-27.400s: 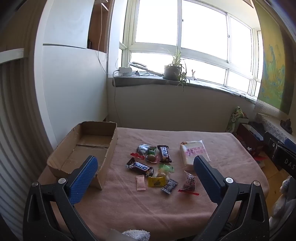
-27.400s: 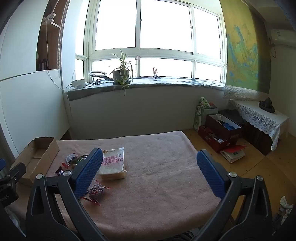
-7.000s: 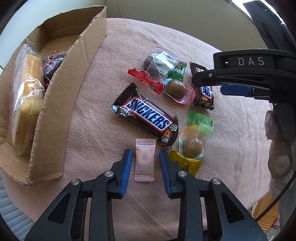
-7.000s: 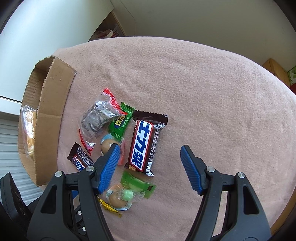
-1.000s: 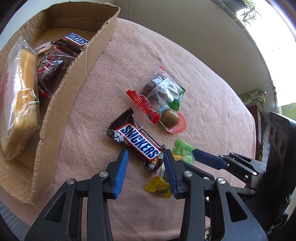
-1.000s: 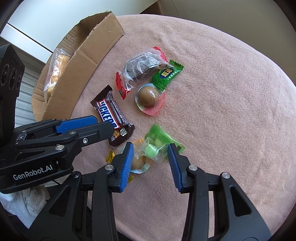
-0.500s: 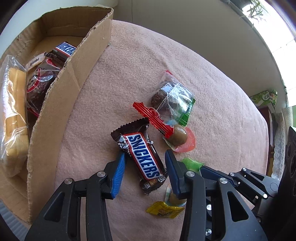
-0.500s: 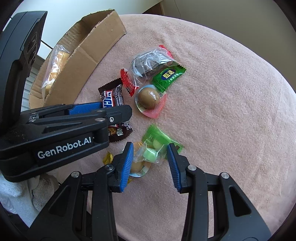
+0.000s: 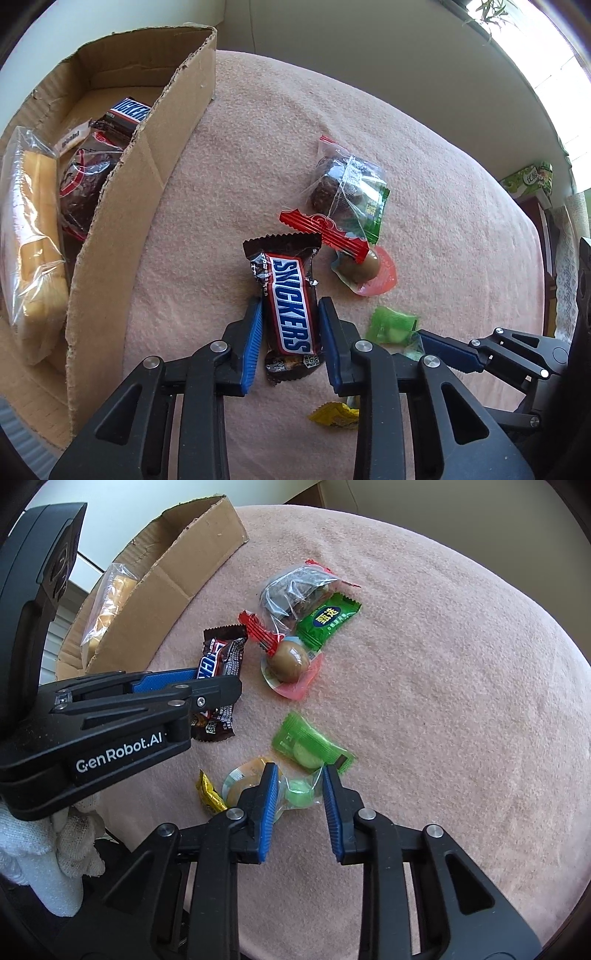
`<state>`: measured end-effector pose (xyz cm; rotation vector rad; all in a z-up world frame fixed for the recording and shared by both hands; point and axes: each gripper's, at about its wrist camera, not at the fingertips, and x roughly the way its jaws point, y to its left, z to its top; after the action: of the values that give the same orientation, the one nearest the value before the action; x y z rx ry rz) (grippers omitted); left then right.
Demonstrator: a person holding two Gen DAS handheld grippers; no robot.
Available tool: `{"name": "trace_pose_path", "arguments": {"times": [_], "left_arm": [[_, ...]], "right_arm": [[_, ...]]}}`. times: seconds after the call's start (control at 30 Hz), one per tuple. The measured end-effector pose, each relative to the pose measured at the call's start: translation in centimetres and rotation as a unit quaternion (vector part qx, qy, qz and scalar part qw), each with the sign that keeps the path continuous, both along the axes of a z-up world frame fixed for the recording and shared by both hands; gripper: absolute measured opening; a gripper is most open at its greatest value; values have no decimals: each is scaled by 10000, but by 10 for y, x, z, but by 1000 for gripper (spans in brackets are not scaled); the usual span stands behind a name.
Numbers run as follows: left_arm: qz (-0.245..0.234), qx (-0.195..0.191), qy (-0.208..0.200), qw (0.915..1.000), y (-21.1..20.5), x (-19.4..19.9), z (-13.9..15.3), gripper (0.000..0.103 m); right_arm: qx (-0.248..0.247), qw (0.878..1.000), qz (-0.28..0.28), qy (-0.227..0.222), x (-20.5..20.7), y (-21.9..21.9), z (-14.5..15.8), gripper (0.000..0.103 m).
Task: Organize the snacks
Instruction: 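Lift the Snickers bar with the left tool and carry it over the box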
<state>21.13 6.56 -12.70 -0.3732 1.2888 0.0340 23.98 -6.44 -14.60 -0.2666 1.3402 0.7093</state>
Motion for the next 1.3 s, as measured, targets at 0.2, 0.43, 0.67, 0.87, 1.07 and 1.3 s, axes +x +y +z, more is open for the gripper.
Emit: {"name": "trace_pose_path", "arguments": {"times": [0.2,0.43,0.67,0.87,1.07,1.3], "left_arm": [[-87,-103,-12,9999,-1,-13,5,27],[-143,-164,-69,9997,2,-35,16,27],[-208,-132,-313,9992,10,-40,40,27],[-173,-160,-519,9984,23,-48,60,27],[-118,-141,-691,9974,43,-46,77,27],[123,-52,-826,9965,75,-46,84,27]], "right_arm": [[12,10000,-38,-68,1,-8,11,25],[36,9998,-112,-132,7,-28,26,25],[79,9995,-98,-289,13,-30,48,25],[106,9988,-67,-479,17,-24,63,25],[175,9977,-34,-655,27,-13,83,25],[236,9962,161,-821,32,18,97,25]]}}
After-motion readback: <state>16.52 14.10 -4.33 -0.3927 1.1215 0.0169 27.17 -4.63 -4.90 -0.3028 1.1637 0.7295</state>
